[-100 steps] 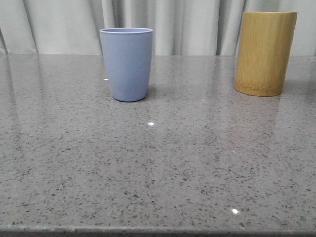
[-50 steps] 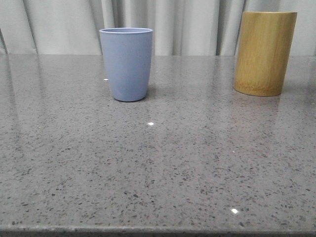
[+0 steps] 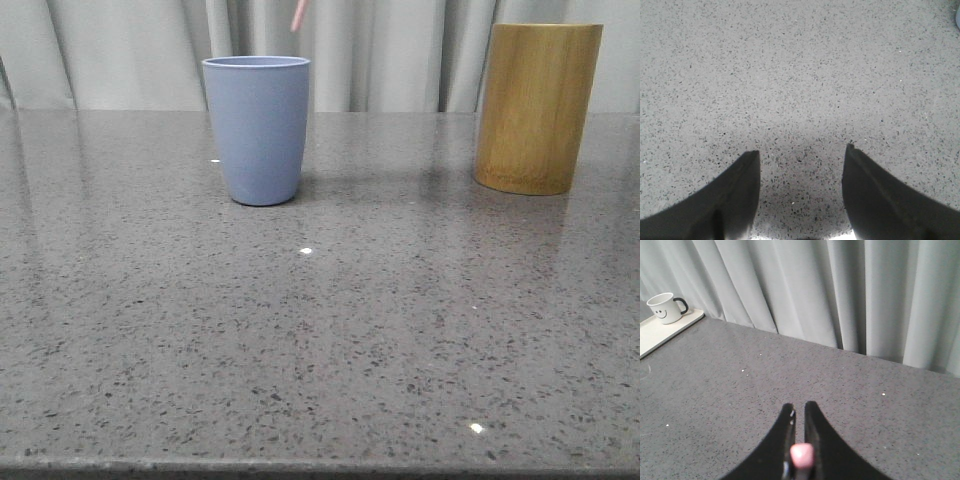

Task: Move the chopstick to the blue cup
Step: 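Lower the pink chopstick into the blue cup with the right gripper, then open the right gripper and raise it away from the blue cup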

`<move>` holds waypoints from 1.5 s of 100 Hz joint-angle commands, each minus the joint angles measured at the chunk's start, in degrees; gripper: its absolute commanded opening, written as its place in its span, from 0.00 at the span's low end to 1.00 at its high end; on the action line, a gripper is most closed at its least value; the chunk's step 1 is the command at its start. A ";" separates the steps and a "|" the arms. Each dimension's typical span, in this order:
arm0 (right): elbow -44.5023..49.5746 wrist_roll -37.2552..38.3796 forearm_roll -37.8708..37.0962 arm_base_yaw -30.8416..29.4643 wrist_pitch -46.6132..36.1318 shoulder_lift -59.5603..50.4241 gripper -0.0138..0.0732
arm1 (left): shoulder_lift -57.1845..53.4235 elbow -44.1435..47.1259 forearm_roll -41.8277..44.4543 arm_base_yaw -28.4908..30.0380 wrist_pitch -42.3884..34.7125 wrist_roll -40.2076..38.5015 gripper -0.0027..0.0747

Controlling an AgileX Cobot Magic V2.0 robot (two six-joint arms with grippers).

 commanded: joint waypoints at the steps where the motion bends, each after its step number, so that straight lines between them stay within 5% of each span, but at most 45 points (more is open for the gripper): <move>1: -2.27 -0.65 1.05 0.98 -5.57 -0.73 0.08 | -0.43 -1.39 -0.78 0.12 -3.46 -0.43 0.51; 99: -2.27 -0.65 1.91 1.93 -5.38 10.04 0.09 | -0.43 -1.39 -0.78 0.12 -3.35 -0.43 0.51; 150: -2.27 -0.65 1.91 1.93 -5.63 10.04 0.54 | -0.43 -1.39 -0.78 0.12 -3.35 -0.43 0.51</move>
